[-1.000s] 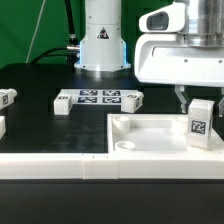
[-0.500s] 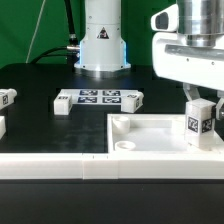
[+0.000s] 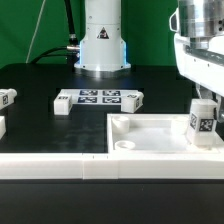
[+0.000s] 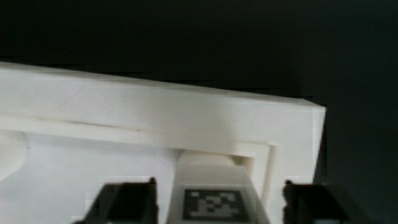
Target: Assemble one leg
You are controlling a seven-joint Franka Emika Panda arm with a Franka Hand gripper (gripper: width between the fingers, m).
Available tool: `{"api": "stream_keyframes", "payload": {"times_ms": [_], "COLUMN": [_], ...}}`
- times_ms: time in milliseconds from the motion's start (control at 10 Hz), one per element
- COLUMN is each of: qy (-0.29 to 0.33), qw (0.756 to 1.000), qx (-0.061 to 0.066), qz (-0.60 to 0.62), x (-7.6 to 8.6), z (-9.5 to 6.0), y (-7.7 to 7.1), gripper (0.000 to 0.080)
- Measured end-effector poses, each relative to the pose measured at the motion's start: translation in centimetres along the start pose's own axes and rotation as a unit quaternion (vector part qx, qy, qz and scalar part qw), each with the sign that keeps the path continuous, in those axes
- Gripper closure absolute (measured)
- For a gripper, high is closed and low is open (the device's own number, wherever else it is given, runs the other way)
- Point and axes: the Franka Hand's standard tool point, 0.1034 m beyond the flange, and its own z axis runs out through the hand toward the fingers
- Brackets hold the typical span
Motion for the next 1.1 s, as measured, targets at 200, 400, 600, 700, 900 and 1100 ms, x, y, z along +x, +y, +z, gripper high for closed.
{"api": "stream_keyframes", "payload": {"times_ms": [200,400,600,700,900,1100], "qy": [0.000,0.001,0.001,0.005,0.004,-0.004], "qw": [0.999,0.984,0.955,0.930,0.882,0.846], "qx": [-0.001,-0.009,-0.012,-0.015,-0.018,-0.027], "qz": [-0.049,-0.177,-0.295,-0.366,-0.470,-0.532], "x": [0.42,0.27,-0.02,-0.11,0.14,0.77], "z": [-0.11,-0.15,-0.37,-0.52,-0.44,-0.37], "y": [-0.05,-0.02,-0.25,-0.42,-0.32,0.05], "gripper": [0.0206,0.0159,0.0152,0.0151,0.0151,0.0151]}}
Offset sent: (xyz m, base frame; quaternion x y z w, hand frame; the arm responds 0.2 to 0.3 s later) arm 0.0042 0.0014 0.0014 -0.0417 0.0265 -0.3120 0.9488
